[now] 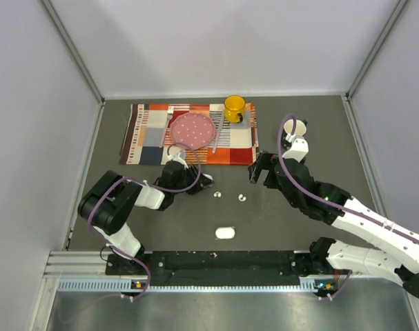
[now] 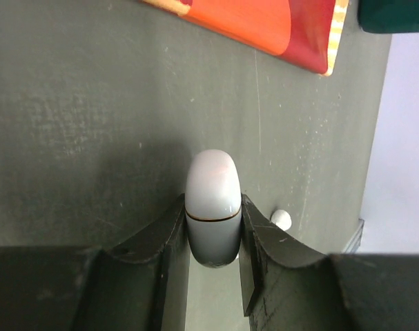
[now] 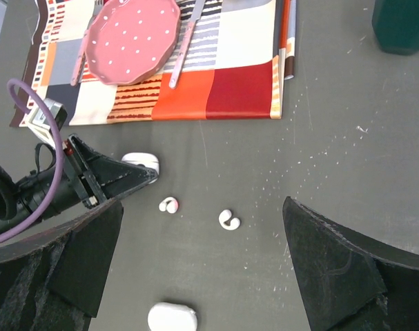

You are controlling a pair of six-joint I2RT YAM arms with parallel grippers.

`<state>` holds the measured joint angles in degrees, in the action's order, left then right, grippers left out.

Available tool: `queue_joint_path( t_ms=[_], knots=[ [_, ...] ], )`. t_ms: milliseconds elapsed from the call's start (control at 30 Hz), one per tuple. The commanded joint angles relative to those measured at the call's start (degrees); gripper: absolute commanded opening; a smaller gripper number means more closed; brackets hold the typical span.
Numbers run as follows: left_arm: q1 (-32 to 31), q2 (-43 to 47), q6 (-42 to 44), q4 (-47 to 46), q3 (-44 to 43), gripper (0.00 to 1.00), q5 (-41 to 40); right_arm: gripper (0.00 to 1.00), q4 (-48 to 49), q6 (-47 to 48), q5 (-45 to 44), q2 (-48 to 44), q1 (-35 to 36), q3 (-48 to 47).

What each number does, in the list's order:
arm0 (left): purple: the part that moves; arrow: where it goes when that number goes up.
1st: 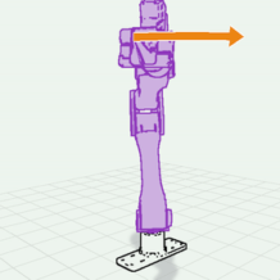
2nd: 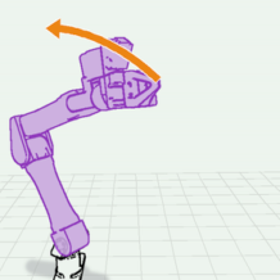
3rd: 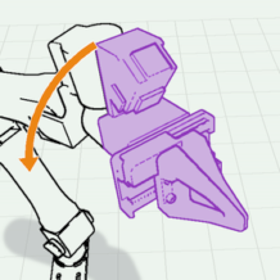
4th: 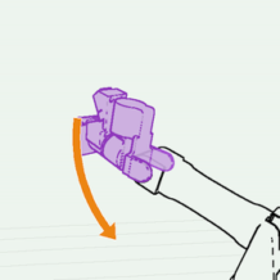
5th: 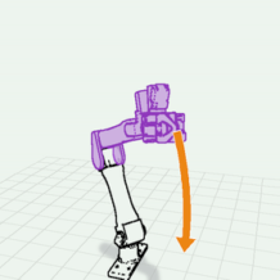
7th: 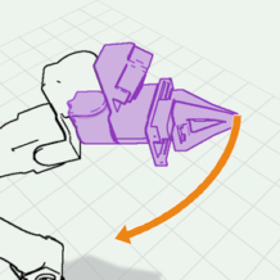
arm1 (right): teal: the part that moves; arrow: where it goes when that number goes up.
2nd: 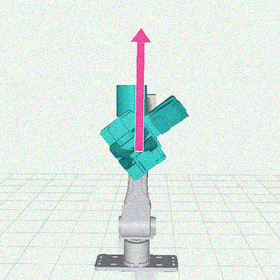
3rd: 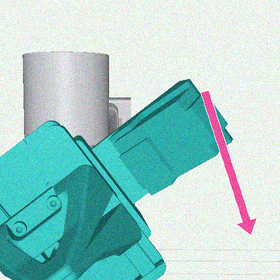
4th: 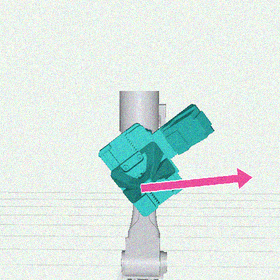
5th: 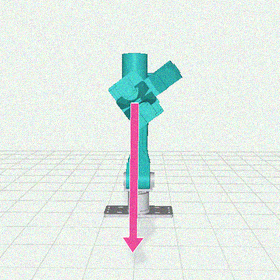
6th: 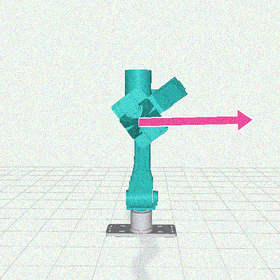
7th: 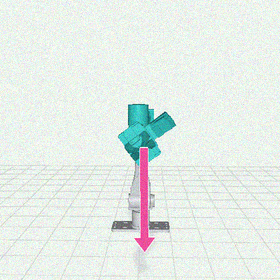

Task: Insert the wireless bluetooth earbuds into the charging case
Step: Place the charging case at the center of the board.

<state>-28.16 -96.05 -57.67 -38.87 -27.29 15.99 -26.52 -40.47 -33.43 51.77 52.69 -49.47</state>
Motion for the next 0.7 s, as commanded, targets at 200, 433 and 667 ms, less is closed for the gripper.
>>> queue_joint_path(
  t_ms=[200, 433, 667],
  knots=[
    [0.39, 3.15, 4.14, 11.27, -4.26, 0.54, -6.14, 0.99, 0.68, 1.36, 0.56, -1.23, -0.74, -0.62],
    [0.39, 3.59, 4.49, 11.80, -2.86, 0.72, -6.50, 0.99, 0.51, 1.00, 1.17, -1.14, -0.74, -0.54],
    [0.48, 6.40, 6.43, 16.45, -1.63, 0.74, -9.04, 0.99, 0.07, 0.65, 1.61, -1.23, -0.74, -0.62]
  ],
)
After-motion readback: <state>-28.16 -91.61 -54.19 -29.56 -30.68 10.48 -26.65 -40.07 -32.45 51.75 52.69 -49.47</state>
